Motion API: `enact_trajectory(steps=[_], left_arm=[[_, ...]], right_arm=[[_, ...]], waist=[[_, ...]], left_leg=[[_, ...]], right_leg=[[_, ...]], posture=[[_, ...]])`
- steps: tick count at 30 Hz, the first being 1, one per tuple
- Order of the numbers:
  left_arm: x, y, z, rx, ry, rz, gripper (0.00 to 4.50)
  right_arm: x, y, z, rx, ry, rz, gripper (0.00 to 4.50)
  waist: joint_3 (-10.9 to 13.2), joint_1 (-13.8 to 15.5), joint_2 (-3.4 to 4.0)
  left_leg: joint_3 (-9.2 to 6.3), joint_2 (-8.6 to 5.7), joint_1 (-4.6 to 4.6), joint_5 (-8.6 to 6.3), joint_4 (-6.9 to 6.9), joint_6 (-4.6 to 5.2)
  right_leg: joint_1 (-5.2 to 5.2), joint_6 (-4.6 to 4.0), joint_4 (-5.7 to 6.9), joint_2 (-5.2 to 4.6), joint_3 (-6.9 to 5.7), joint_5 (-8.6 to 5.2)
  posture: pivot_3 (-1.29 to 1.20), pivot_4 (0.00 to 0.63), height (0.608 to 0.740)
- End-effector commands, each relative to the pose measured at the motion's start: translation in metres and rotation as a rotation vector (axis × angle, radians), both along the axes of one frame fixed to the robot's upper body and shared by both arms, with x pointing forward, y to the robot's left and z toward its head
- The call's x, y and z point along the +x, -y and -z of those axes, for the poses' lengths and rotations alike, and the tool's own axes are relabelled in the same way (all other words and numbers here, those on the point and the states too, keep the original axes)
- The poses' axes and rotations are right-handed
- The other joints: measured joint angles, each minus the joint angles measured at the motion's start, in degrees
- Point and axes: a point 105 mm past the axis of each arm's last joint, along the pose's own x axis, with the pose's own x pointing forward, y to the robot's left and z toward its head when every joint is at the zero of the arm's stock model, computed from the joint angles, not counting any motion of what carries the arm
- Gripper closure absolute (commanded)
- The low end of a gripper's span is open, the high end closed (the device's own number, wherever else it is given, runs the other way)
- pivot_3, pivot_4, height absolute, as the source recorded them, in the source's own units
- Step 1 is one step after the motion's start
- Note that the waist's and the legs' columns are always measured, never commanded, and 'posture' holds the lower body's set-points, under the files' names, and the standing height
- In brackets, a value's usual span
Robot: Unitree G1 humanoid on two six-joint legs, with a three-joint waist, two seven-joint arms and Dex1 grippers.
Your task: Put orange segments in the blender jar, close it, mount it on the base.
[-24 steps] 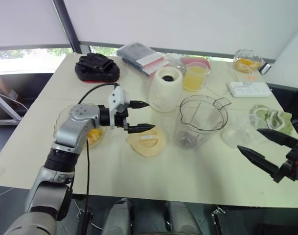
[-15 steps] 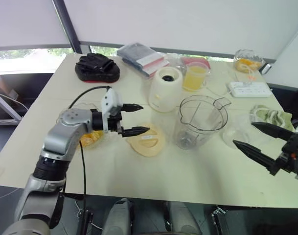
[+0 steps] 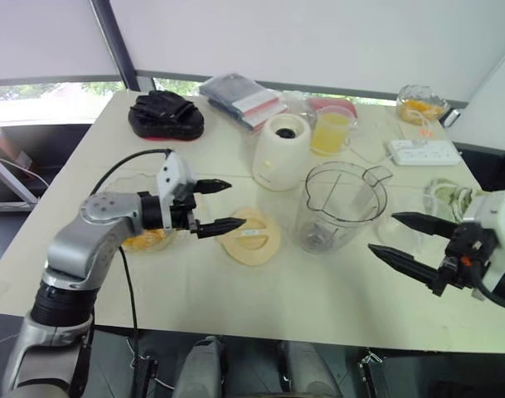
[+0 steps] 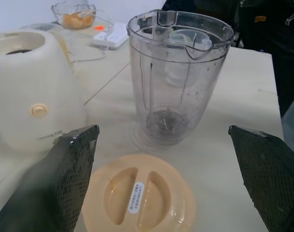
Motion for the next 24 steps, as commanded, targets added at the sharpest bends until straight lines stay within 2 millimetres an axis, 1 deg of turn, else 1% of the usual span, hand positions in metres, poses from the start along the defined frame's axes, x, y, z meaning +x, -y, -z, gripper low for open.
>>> enact_trajectory(steps=[1,5,7,12,15,17,19,22,23,24], left_arm=[[-0.001,0.004,-0.011,-0.016,0.040,0.009,0.00],[0.002,0.007,-0.013,-0.020,0.042,0.015,0.00],[0.003,0.008,-0.013,-0.017,0.042,0.018,0.00],[0.005,0.002,-0.012,0.027,0.030,0.015,0.00],[0.009,-0.006,-0.012,0.068,0.032,-0.015,0.00],[0.012,-0.013,-0.015,0.093,0.033,-0.037,0.00],[0.018,-0.021,-0.017,0.123,0.045,-0.060,0.00],[0.024,-0.034,-0.021,0.166,0.063,-0.095,0.00],[0.026,-0.041,-0.024,0.183,0.070,-0.113,0.00],[0.029,-0.053,-0.027,0.211,0.066,-0.149,0.00]], right_arm=[[-0.003,-0.002,-0.004,-0.004,0.030,0.003,0.65],[-0.005,-0.005,-0.006,0.014,0.034,0.003,0.65],[-0.006,-0.007,-0.003,0.012,0.024,-0.002,0.65],[-0.008,-0.017,0.000,0.063,0.018,-0.026,0.65],[-0.012,-0.029,0.006,0.103,-0.017,-0.069,0.65],[-0.021,-0.042,0.014,0.119,-0.060,-0.131,0.65],[-0.026,-0.052,0.018,0.137,-0.083,-0.176,0.65],[-0.024,-0.060,0.021,0.177,-0.086,-0.205,0.65],[-0.023,-0.064,0.021,0.194,-0.085,-0.214,0.65],[-0.020,-0.068,0.024,0.227,-0.088,-0.222,0.65]], waist=[[0.00,0.02,0.00],[0.00,0.00,0.00],[0.00,0.00,0.00],[0.01,-0.13,-0.02],[0.02,-0.08,-0.02],[0.02,-0.08,-0.01],[0.03,-0.09,-0.03],[0.05,-0.09,-0.07],[0.05,-0.14,-0.08],[0.08,-0.28,-0.13]], left_leg=[[-0.01,0.00,0.00,0.00,0.00,0.00],[0.00,0.00,-0.01,0.00,0.00,0.00],[0.01,0.00,0.01,0.00,0.00,0.00],[0.00,0.01,0.01,0.00,-0.01,0.00],[-0.01,0.02,0.02,0.00,-0.01,0.00],[0.01,0.01,0.02,0.00,-0.01,0.00],[-0.01,0.02,0.01,0.00,-0.02,0.00],[0.00,0.02,0.00,0.00,-0.03,0.00],[0.01,0.02,0.00,0.00,-0.03,0.00],[0.03,0.02,0.01,0.00,-0.03,0.00]], right_leg=[[0.00,0.00,0.00,0.01,0.00,0.00],[0.00,0.00,0.00,0.01,0.00,0.00],[0.01,0.00,0.00,0.01,0.00,0.00],[0.00,0.00,0.00,0.02,0.00,0.00],[0.00,0.00,0.00,0.03,0.00,0.00],[0.00,-0.01,0.00,0.01,0.00,-0.01],[0.00,-0.01,-0.02,0.01,-0.01,-0.01],[-0.01,-0.01,-0.04,0.00,-0.01,-0.01],[-0.01,-0.02,-0.06,-0.01,-0.01,-0.01],[-0.01,-0.02,-0.06,-0.02,0.00,-0.01]], posture=[[0.00,0.150,0.740],[0.00,0.150,0.740],[0.00,0.150,0.740],[0.00,0.150,0.740],[0.00,0.150,0.740],[0.00,0.150,0.740],[0.00,0.150,0.740],[0.00,0.150,0.740],[0.00,0.150,0.740],[0.00,0.150,0.740]])
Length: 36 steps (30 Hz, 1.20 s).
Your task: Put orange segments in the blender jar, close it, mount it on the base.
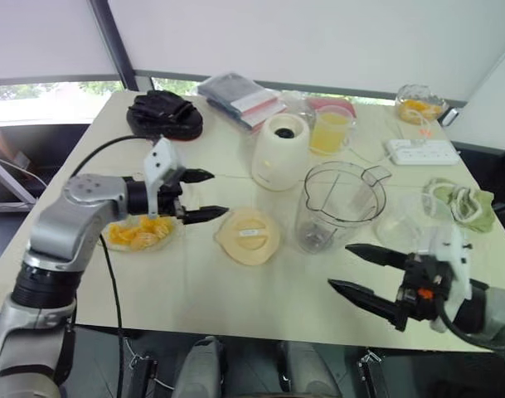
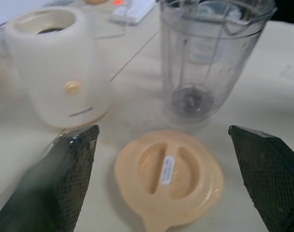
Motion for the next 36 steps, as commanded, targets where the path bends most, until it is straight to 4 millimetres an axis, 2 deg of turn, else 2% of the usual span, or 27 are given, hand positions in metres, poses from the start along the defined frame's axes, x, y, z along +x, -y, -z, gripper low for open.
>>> enact_trajectory(steps=[1,8,12,17,24,31,36], left_arm=[[0.006,-0.029,-0.020,0.071,0.058,-0.071,0.00],[0.003,-0.087,-0.012,0.193,-0.027,-0.185,0.00],[0.004,-0.114,-0.003,0.230,-0.096,-0.234,0.00],[0.011,-0.134,0.009,0.224,-0.130,-0.282,0.00],[0.027,-0.148,0.041,0.251,-0.199,-0.304,0.00],[0.039,-0.140,0.069,0.296,-0.253,-0.250,0.00],[0.041,-0.135,0.081,0.340,-0.282,-0.206,0.00]], right_arm=[[0.006,-0.016,0.001,0.079,0.023,-0.039,0.65],[0.027,-0.041,0.016,0.142,0.040,-0.095,0.65],[0.033,-0.056,0.010,0.165,0.069,-0.161,0.65],[0.041,-0.063,-0.001,0.152,0.119,-0.215,0.65],[0.046,-0.063,-0.009,0.144,0.161,-0.220,0.65],[0.046,-0.062,-0.010,0.134,0.182,-0.192,0.65],[0.041,-0.060,-0.010,0.137,0.184,-0.158,0.65]], waist=[[0.05,-0.23,-0.08],[0.09,-0.30,-0.11],[0.07,0.18,-0.18],[0.06,0.13,-0.20],[0.05,0.15,-0.22],[0.04,0.15,-0.24],[0.04,0.06,-0.26]], left_leg=[[0.00,0.01,0.01,0.00,0.00,0.00],[0.06,0.06,-0.09,0.00,-0.10,-0.01],[0.03,0.03,-0.63,0.01,0.01,-0.01],[0.04,0.03,-0.67,0.01,0.01,-0.01],[0.08,0.01,-0.66,0.01,0.05,-0.01],[0.15,-0.02,-0.64,0.01,0.12,0.00],[0.13,-0.01,-0.66,0.01,0.11,0.00]], right_leg=[[-0.01,0.00,0.01,0.00,0.00,0.00],[-0.24,-0.04,0.03,-0.03,-0.01,0.01],[-0.78,-0.03,0.14,-0.04,-0.06,0.02],[-0.82,-0.02,0.17,-0.02,-0.08,0.03],[-0.85,-0.02,0.39,0.00,-0.10,0.03],[-0.90,0.01,0.63,0.05,-0.14,0.04],[-0.93,0.20,0.67,0.05,-0.17,0.15]], posture=[[0.00,0.150,0.740],[0.00,0.150,0.740],[0.00,0.150,0.740],[0.00,0.150,0.740],[0.00,0.150,0.740],[0.00,0.150,0.740],[0.00,0.150,0.740]])
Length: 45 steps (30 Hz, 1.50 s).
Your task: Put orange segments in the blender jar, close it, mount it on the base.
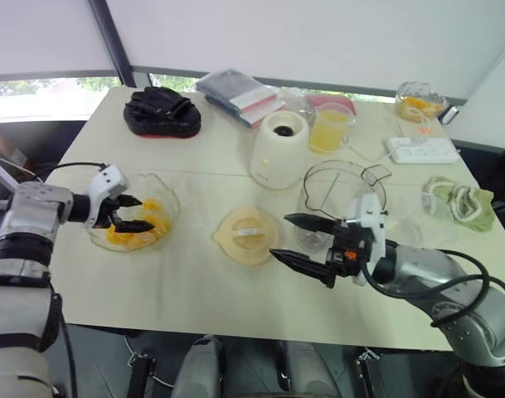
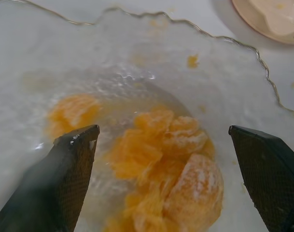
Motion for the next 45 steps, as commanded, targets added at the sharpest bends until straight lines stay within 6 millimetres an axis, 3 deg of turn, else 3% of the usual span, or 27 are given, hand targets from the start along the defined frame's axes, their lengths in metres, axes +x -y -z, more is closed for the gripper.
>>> enact_trajectory(steps=[1,11,28,31,34,45], left_arm=[[0.003,0.000,-0.005,0.052,0.013,0.042,0.00],[0.006,0.001,0.018,0.129,-0.026,0.034,0.00],[0.010,0.009,0.043,0.054,-0.033,-0.089,0.00],[0.007,0.007,0.046,0.057,-0.047,-0.092,0.79],[0.002,0.006,0.049,0.060,-0.067,-0.077,2.24],[0.000,0.001,0.047,0.061,-0.065,-0.080,2.24]], right_arm=[[-0.008,-0.001,-0.012,0.019,0.055,0.014,0.65],[-0.010,0.003,-0.011,0.011,0.055,0.061,0.65],[-0.019,0.008,-0.009,-0.008,0.036,0.115,0.65],[-0.020,0.008,-0.009,-0.009,0.033,0.116,0.60],[-0.019,0.009,-0.009,-0.011,0.032,0.118,0.60],[-0.017,0.009,-0.009,-0.022,0.034,0.109,0.60]], waist=[[0.00,0.04,-0.01],[-0.01,0.06,-0.02],[-0.06,0.08,-0.04],[-0.07,0.01,-0.04],[-0.10,0.00,-0.05],[-0.14,-0.07,-0.05]], left_leg=[[0.00,0.00,-0.01,0.00,0.00,0.00],[-0.13,0.01,0.00,0.00,0.01,0.00],[-0.18,0.01,0.04,0.00,0.01,0.00],[-0.18,0.01,0.06,0.00,0.01,0.00],[-0.18,0.01,0.07,0.00,0.01,0.00],[-0.18,0.03,0.09,0.00,0.01,0.00]], right_leg=[[0.00,0.00,0.00,0.00,0.00,0.00],[0.00,0.03,0.02,-0.02,0.00,0.02],[0.02,0.05,0.09,-0.03,0.00,0.03],[0.02,0.05,0.10,-0.03,0.00,0.03],[0.02,0.05,0.11,-0.03,0.00,0.03],[0.03,0.04,0.11,-0.02,0.00,0.03]], posture=[[0.00,0.150,0.740],[0.00,0.150,0.740],[0.00,0.150,0.740],[0.00,0.150,0.740],[0.00,0.150,0.740],[0.00,0.150,0.740]])
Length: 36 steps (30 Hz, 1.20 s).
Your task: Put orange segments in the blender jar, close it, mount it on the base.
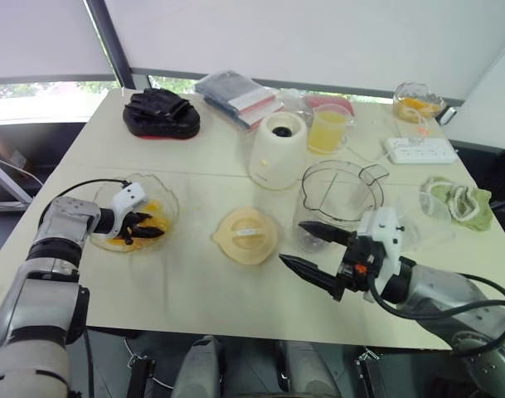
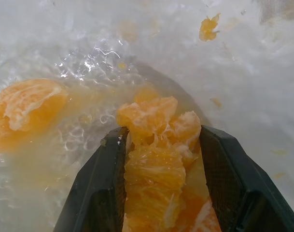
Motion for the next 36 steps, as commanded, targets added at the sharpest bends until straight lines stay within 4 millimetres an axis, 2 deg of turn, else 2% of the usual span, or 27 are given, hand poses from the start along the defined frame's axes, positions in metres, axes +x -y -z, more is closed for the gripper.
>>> enact_trajectory(steps=[1,3,6,15,22,28,32,36], left_arm=[[-0.006,-0.011,0.006,0.008,-0.023,-0.040,2.51],[-0.007,-0.012,0.007,0.001,-0.022,-0.052,3.09],[-0.008,-0.012,0.009,-0.001,-0.022,-0.051,4.45],[-0.007,-0.011,0.010,-0.046,0.014,-0.092,4.45],[0.014,-0.018,-0.020,-0.228,0.271,-0.269,4.45],[0.015,-0.017,-0.032,-0.434,0.287,-0.369,4.45],[0.013,-0.009,-0.036,-0.475,0.301,-0.356,4.45],[0.010,0.013,-0.058,-0.526,0.349,-0.289,4.45]], right_arm=[[-0.004,-0.002,-0.009,0.001,0.042,-0.016,0.60],[-0.004,-0.002,-0.009,-0.001,0.042,-0.017,0.60],[-0.003,-0.002,-0.008,-0.005,0.040,-0.018,0.60],[-0.004,0.000,-0.008,-0.011,0.034,-0.013,0.60],[-0.004,0.003,-0.005,-0.018,0.023,-0.012,0.60],[-0.002,0.010,0.001,-0.023,-0.016,-0.013,0.60],[-0.003,0.016,0.005,-0.032,-0.037,-0.001,0.60],[-0.003,0.027,0.006,-0.025,-0.053,0.042,0.60]], waist=[[0.00,0.01,0.00],[0.00,-0.03,0.00],[-0.01,-0.01,0.01],[-0.03,-0.05,0.02],[-0.02,0.11,-0.02],[-0.02,0.18,-0.06],[-0.02,0.15,-0.06],[-0.02,0.15,-0.07]], left_leg=[[0.00,0.00,0.00,0.00,0.00,0.00],[0.00,0.00,0.00,0.00,0.00,0.00],[0.00,0.01,0.00,0.00,0.00,0.00],[0.01,0.01,0.01,0.00,0.00,0.00],[-0.01,0.03,0.00,0.00,0.00,0.00],[-0.01,0.01,-0.01,0.00,0.01,0.00],[-0.01,0.00,-0.02,0.00,0.01,0.00],[-0.03,0.01,-0.02,0.00,0.01,0.00]], right_leg=[[0.00,0.00,0.00,0.00,0.00,0.00],[0.00,0.00,0.00,0.00,0.00,0.00],[0.00,0.00,0.00,0.00,0.00,0.00],[0.00,0.00,0.01,-0.01,0.01,0.00],[0.00,0.01,0.01,-0.04,0.00,0.01],[0.00,0.02,0.01,-0.05,-0.01,0.01],[0.00,0.02,0.01,-0.06,-0.01,0.01],[0.00,0.01,0.01,-0.06,-0.01,0.01]], posture=[[0.00,0.150,0.740],[0.00,0.150,0.740],[0.00,0.150,0.740],[0.00,0.150,0.740],[0.00,0.150,0.740],[0.00,0.150,0.740],[0.00,0.150,0.740],[0.00,0.150,0.740]])
